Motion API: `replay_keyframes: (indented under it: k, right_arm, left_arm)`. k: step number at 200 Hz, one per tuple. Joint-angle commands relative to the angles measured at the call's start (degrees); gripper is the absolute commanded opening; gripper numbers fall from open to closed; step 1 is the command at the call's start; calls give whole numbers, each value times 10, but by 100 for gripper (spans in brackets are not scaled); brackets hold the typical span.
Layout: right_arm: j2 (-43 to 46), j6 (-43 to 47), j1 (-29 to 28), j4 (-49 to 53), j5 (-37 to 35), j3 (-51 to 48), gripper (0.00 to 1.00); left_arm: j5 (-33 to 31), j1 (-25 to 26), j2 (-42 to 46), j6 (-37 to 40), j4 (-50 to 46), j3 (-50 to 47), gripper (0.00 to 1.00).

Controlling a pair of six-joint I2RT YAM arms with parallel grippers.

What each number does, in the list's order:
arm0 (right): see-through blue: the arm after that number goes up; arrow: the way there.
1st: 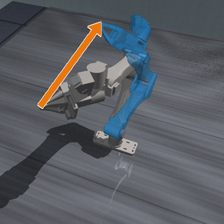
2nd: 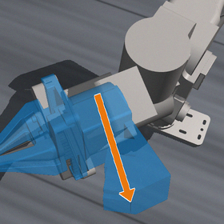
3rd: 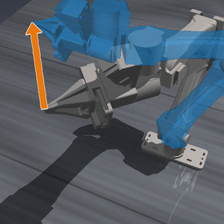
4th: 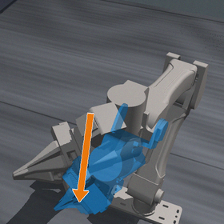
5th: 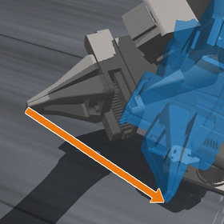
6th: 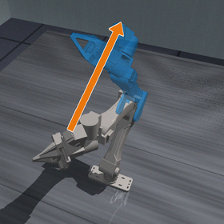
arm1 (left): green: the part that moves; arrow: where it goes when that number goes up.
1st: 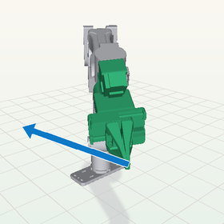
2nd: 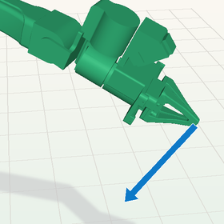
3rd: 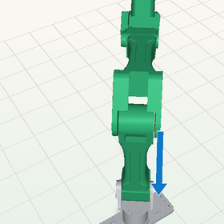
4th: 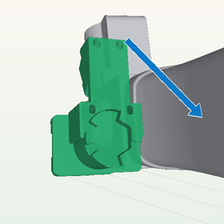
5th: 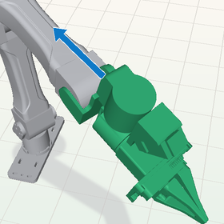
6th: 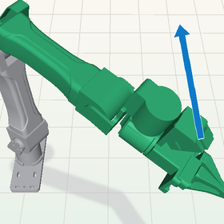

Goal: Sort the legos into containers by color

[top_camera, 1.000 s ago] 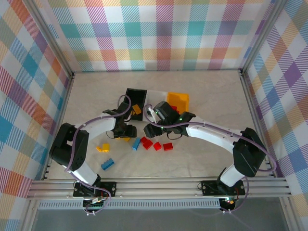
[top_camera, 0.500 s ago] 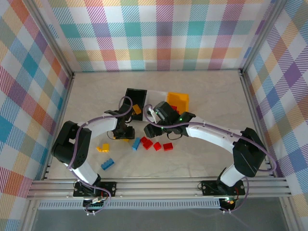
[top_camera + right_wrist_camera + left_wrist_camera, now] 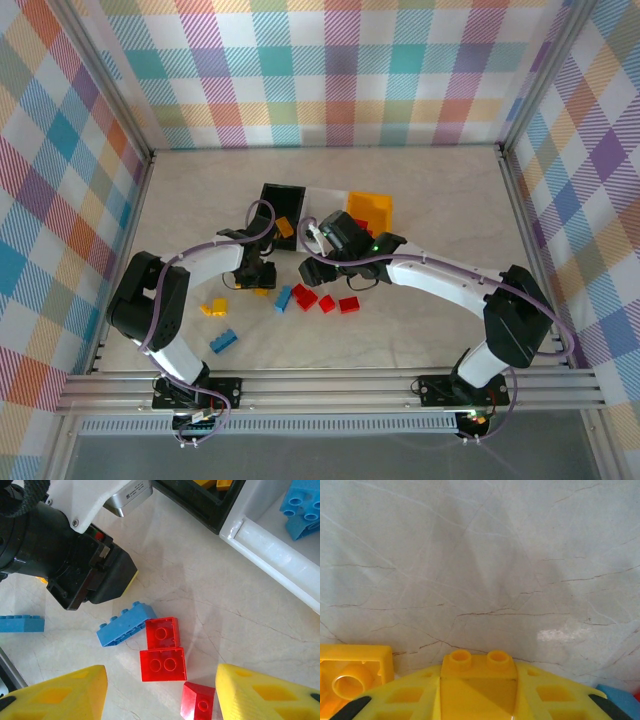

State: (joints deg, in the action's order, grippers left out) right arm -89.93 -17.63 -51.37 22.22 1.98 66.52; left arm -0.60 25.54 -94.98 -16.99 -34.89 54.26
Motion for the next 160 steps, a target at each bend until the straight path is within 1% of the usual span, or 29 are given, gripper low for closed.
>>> replay_keyframes:
  k: [1, 44, 66, 87, 112, 131, 160]
  right_arm:
    - [6, -8, -3, -9, -5, -5, 59]
    - [43, -7, -2, -8, -21, -16, 59]
    - [67, -4, -2, -2, -30, -23, 59]
    - [85, -2, -1, 5, -38, -33, 59]
    - [97, -1, 0, 18, -43, -39, 59]
    - [108, 0, 0, 27, -49, -45, 59]
    - [128, 1, 0, 38, -55, -58, 60]
  left_arm:
    - [5, 6, 22, -12, -32, 15, 34]
    - [-6, 6, 71, -15, -81, 87, 37]
    - [-19, 6, 65, -7, -98, 145, 38]
    - [-30, 5, 23, 5, -105, 207, 38]
    - [-44, 1, -47, 18, -101, 277, 38]
    - [-58, -5, -104, 25, -98, 320, 38]
    - [-57, -17, -169, 27, -99, 365, 38]
